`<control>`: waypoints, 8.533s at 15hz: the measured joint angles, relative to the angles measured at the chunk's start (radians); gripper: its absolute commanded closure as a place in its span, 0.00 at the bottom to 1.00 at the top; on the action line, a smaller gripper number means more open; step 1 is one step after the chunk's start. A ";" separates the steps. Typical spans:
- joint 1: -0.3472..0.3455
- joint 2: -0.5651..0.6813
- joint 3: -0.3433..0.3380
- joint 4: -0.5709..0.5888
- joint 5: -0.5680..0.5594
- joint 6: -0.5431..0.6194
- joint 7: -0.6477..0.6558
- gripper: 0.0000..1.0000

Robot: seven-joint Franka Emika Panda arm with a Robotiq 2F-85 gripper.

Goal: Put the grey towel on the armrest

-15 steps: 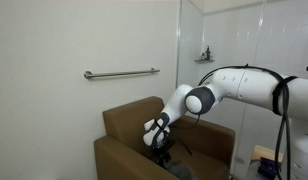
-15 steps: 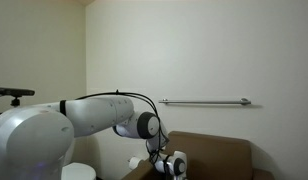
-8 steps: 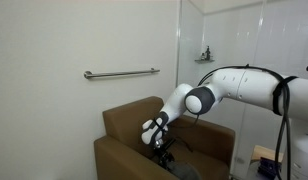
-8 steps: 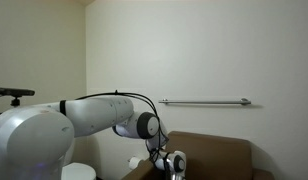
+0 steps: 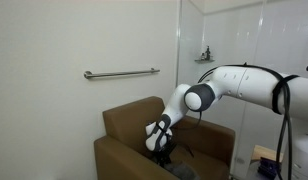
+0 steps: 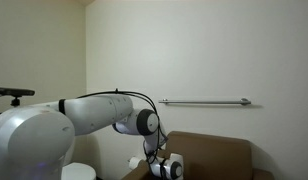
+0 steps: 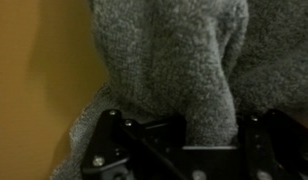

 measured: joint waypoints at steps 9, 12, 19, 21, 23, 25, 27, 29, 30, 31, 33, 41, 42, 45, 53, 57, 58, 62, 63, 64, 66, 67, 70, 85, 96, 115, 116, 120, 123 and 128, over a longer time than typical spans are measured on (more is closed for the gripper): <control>-0.002 -0.167 0.003 -0.370 0.000 0.413 0.000 0.97; 0.000 -0.232 0.006 -0.452 0.000 0.415 0.000 0.96; 0.001 -0.269 0.011 -0.471 0.000 0.349 0.002 0.97; 0.014 -0.273 -0.004 -0.478 0.000 0.385 0.021 0.97; 0.050 -0.295 -0.040 -0.516 0.000 0.466 0.057 0.97; 0.103 -0.336 -0.088 -0.587 0.000 0.562 0.101 0.97; 0.173 -0.387 -0.145 -0.674 0.000 0.646 0.147 0.97; 0.247 -0.434 -0.203 -0.756 0.000 0.703 0.187 0.97; 0.286 -0.456 -0.234 -0.795 0.000 0.724 0.206 0.97; 0.324 -0.478 -0.263 -0.832 0.000 0.739 0.222 0.97; 0.385 -0.523 -0.310 -0.894 0.000 0.744 0.232 0.97; 0.384 -0.736 -0.322 -0.993 -0.078 0.573 0.201 0.97; 0.373 -0.764 -0.316 -0.999 -0.101 0.554 0.198 0.97; 0.362 -0.842 -0.310 -1.029 -0.179 0.544 0.197 0.97; 0.366 -0.930 -0.342 -1.110 -0.280 0.645 0.208 0.97; 0.396 -0.922 -0.344 -1.106 -0.315 0.634 0.209 0.97; 0.424 -0.923 -0.356 -1.105 -0.341 0.627 0.214 0.97; 0.579 -0.945 -0.413 -1.076 -0.485 0.550 0.291 0.97; 0.609 -0.955 -0.417 -1.064 -0.525 0.526 0.315 0.97; 0.632 -0.965 -0.416 -1.050 -0.569 0.502 0.339 0.97; 0.648 -0.990 -0.396 -1.022 -0.649 0.467 0.376 0.97; 0.642 -1.006 -0.377 -1.011 -0.681 0.458 0.382 0.97; 0.625 -1.054 -0.335 -0.998 -0.712 0.480 0.365 0.97; 0.314 -0.967 0.091 -0.933 -0.454 0.501 -0.085 0.97; 0.184 -0.765 0.196 -0.734 -0.383 0.378 -0.263 0.97; 0.183 -0.738 0.201 -0.696 -0.387 0.380 -0.305 0.62; 0.183 -0.738 0.201 -0.695 -0.387 0.380 -0.307 0.55; 0.183 -0.738 0.206 -0.686 -0.387 0.380 -0.325 0.29; 0.182 -0.738 0.212 -0.683 -0.386 0.379 -0.339 0.10; 0.180 -0.738 0.213 -0.683 -0.386 0.379 -0.339 0.00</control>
